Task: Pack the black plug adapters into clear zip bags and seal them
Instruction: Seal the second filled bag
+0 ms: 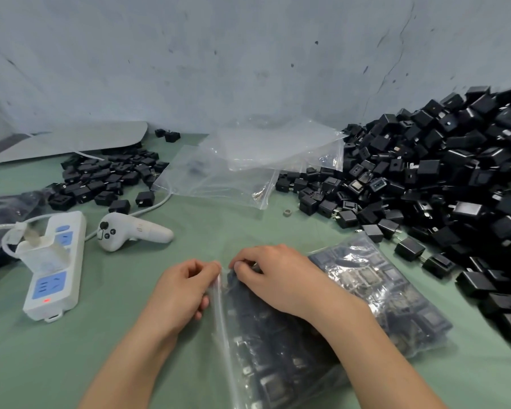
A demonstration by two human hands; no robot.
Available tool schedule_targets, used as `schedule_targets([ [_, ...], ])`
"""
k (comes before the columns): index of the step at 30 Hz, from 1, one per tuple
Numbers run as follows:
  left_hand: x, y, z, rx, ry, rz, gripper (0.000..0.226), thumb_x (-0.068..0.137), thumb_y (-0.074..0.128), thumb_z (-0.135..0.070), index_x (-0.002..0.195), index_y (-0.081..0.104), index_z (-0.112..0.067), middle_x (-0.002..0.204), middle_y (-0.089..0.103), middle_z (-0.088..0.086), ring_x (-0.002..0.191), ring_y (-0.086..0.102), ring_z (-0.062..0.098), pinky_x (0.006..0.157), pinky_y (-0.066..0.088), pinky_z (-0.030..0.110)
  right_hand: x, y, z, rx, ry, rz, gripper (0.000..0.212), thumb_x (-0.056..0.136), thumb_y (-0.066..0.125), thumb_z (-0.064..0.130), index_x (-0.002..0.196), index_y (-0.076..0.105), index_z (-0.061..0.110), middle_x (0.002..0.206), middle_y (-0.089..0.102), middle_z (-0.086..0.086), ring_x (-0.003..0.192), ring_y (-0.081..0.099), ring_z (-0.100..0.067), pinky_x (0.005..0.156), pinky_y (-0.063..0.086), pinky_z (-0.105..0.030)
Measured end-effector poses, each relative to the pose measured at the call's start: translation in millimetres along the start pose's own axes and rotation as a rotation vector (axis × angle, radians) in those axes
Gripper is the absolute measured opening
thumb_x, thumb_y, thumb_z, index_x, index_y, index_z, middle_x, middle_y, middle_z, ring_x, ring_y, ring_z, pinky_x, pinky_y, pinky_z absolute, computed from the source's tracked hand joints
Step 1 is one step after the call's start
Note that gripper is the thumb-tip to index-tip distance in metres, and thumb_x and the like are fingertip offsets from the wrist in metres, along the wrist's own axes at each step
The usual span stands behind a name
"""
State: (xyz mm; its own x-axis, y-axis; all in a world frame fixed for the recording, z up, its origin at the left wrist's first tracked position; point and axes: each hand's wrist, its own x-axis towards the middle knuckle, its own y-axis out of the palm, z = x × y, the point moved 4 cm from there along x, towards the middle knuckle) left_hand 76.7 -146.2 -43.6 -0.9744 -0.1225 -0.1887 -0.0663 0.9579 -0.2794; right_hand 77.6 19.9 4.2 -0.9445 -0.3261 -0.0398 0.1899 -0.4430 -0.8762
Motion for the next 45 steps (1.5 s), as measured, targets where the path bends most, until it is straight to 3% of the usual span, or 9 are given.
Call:
schedule_targets([
  [8, -12.7, -4.4, -2.2, 0.005, 0.018, -0.038, 0.029, 0.094, 0.064, -0.025, 0.069, 0.058, -0.012, 0.043, 0.048, 0.001, 0.032, 0.038, 0.010, 0.034, 0.031, 0.015, 0.8, 8.1, 14.1, -0.081, -0.055, -0.046, 0.033, 0.101, 0.039, 0.038, 0.116, 0.067, 0.031, 0.112, 0.069, 0.004, 0.106, 0.059, -0.023, 0.092, 0.043, -0.038],
  [11, -14.5, -3.8, -2.0, 0.042, 0.019, -0.021, 0.032, 0.097, 0.061, -0.029, 0.074, 0.062, -0.006, 0.042, 0.052, 0.005, 0.030, 0.041, 0.011, 0.034, 0.032, 0.016, 2.6, 11.8, 16.4, -0.097, -0.067, -0.055, 0.033, 0.101, 0.039, 0.039, 0.113, 0.068, 0.031, 0.109, 0.070, 0.005, 0.103, 0.060, -0.023, 0.085, 0.040, -0.037],
  [16, -19.8, -8.2, 4.5, 0.103, -0.034, 0.039, 0.043, 0.099, 0.058, -0.033, 0.085, 0.066, 0.007, 0.044, 0.056, 0.008, 0.030, 0.044, 0.014, 0.034, 0.030, 0.016, 6.5, 15.4, 18.3, -0.120, -0.068, -0.057, 0.030, 0.099, 0.040, 0.037, 0.110, 0.068, 0.028, 0.108, 0.072, 0.003, 0.102, 0.061, -0.026, 0.089, 0.043, -0.037],
  [25, -20.9, -10.5, 1.8, 0.174, 0.008, 0.042, 0.034, 0.100, 0.055, -0.029, 0.076, 0.067, -0.008, 0.044, 0.054, 0.003, 0.030, 0.040, 0.011, 0.035, 0.027, 0.016, 11.4, 20.4, 23.0, -0.175, -0.092, -0.043, 0.032, 0.100, 0.039, 0.037, 0.108, 0.067, 0.026, 0.107, 0.071, 0.001, 0.101, 0.061, -0.027, 0.086, 0.041, -0.039],
  [32, -20.5, -9.7, 1.9, 0.135, 0.013, 0.026, 0.037, 0.098, 0.058, -0.036, 0.078, 0.068, -0.006, 0.044, 0.057, 0.004, 0.030, 0.040, 0.012, 0.034, 0.026, 0.015, 13.2, 20.7, 23.3, -0.143, -0.075, -0.030, 0.029, 0.103, 0.039, 0.035, 0.112, 0.064, 0.024, 0.114, 0.065, 0.000, 0.108, 0.058, -0.026, 0.092, 0.041, -0.041],
  [37, -24.3, -10.0, 7.9, 0.162, -0.009, 0.063, 0.033, 0.097, 0.059, -0.037, 0.078, 0.071, -0.012, 0.045, 0.058, 0.007, 0.030, 0.042, 0.014, 0.035, 0.029, 0.015, 15.3, 21.9, 24.5, -0.182, -0.084, -0.021, 0.020, 0.104, 0.040, 0.027, 0.111, 0.057, 0.021, 0.114, 0.062, 0.000, 0.105, 0.058, -0.026, 0.090, 0.041, -0.041],
  [42, -25.8, -9.6, 1.5, 0.230, 0.049, 0.034, 0.038, 0.097, 0.059, -0.035, 0.066, 0.064, -0.013, 0.044, 0.055, 0.003, 0.033, 0.038, 0.014, 0.036, 0.028, 0.017, 17.0, 21.8, 26.4, -0.202, -0.083, -0.038, 0.015, 0.104, 0.042, 0.022, 0.111, 0.056, 0.020, 0.114, 0.060, 0.001, 0.103, 0.059, -0.026, 0.085, 0.038, -0.039],
  [45, -26.5, -7.8, -1.7, 0.238, 0.061, 0.032, 0.038, 0.098, 0.056, -0.034, 0.072, 0.065, -0.008, 0.044, 0.057, 0.004, 0.031, 0.039, 0.014, 0.036, 0.028, 0.018, 18.0, 21.4, 26.1, -0.189, -0.070, -0.052, 0.016, 0.103, 0.042, 0.022, 0.112, 0.055, 0.020, 0.114, 0.060, 0.002, 0.104, 0.059, -0.026, 0.087, 0.038, -0.038],
])
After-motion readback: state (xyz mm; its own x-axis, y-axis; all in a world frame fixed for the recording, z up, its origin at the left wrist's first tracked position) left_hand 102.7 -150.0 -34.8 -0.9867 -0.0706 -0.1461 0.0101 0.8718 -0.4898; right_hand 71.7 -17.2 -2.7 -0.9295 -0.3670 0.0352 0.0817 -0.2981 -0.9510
